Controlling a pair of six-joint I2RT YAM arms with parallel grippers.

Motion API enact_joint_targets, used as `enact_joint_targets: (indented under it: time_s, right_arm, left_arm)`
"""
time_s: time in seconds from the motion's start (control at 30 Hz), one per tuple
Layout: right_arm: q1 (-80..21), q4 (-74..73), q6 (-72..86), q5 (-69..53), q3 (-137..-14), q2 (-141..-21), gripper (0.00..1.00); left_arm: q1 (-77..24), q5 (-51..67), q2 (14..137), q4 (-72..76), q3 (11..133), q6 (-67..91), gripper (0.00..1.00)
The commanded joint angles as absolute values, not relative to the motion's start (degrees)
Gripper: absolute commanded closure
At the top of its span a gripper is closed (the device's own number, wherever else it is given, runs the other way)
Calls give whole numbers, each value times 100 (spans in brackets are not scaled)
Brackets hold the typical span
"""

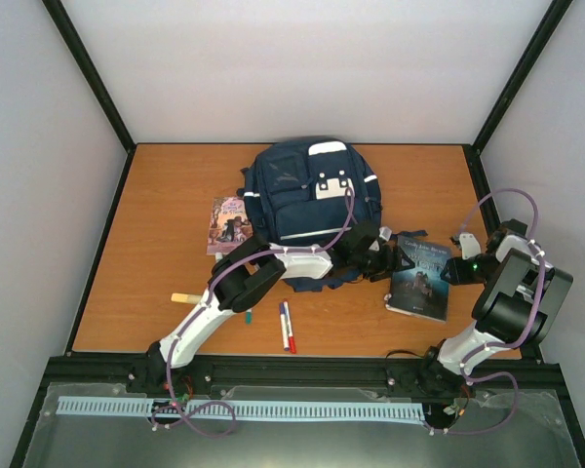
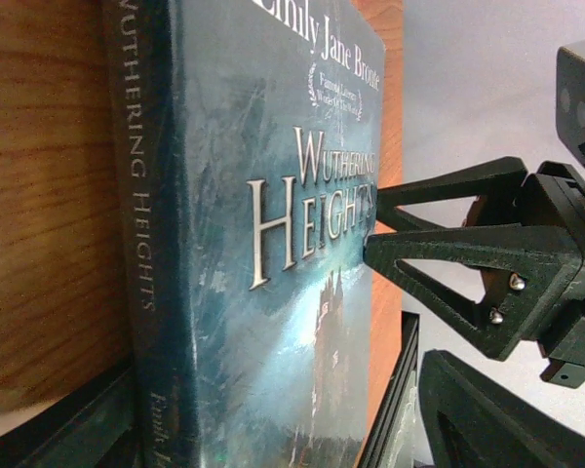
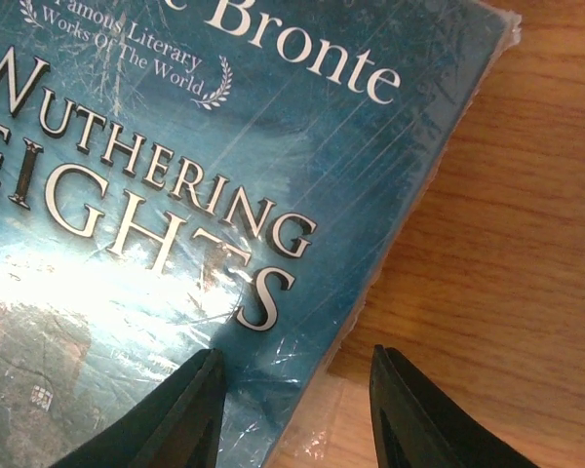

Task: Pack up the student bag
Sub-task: Pick up the book from the center of the board.

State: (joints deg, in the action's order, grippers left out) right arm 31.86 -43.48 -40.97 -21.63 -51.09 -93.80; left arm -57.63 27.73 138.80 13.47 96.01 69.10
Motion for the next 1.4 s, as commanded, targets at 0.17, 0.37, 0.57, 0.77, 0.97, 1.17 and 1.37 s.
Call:
enact_joint_targets:
  time_s: [0.17, 0.37, 0.57, 0.77, 0.97, 1.17, 1.37]
  right_arm:
    - [3092, -4003, -4184, -1811, -4640, -9795, 54]
    - [3110, -4082, -4170, -1954, -4643, -9763, 52]
    - [3160, -4214, -4190, -2095, -4641, -9726, 51]
    - [3173, -4313, -4193, -2230, -4633, -9614, 49]
    - [3182, -4369, -4194, -2297, -4645, -9573, 49]
    - [3209, -4437, -4198, -2374, -4642, -9537, 49]
    - [3209, -4504, -4190, -2570, -4576, -9523, 48]
  left_arm:
    - [-5968, 3552, 13824, 2315, 9645, 7070, 43]
    - [-5967, 3631, 13712, 2738, 9393, 7376, 54]
    - [-5968, 3612, 13707, 3561, 9210, 7761, 58]
    - [-5984, 3671, 13741, 4349, 9299, 8018, 55]
    - [-5992, 3636, 13676, 3587, 9483, 7775, 31]
    - [-5994, 3653, 13658, 3808, 9348, 7981, 50]
    - [-6007, 3686, 13689, 4416, 9386, 8233, 44]
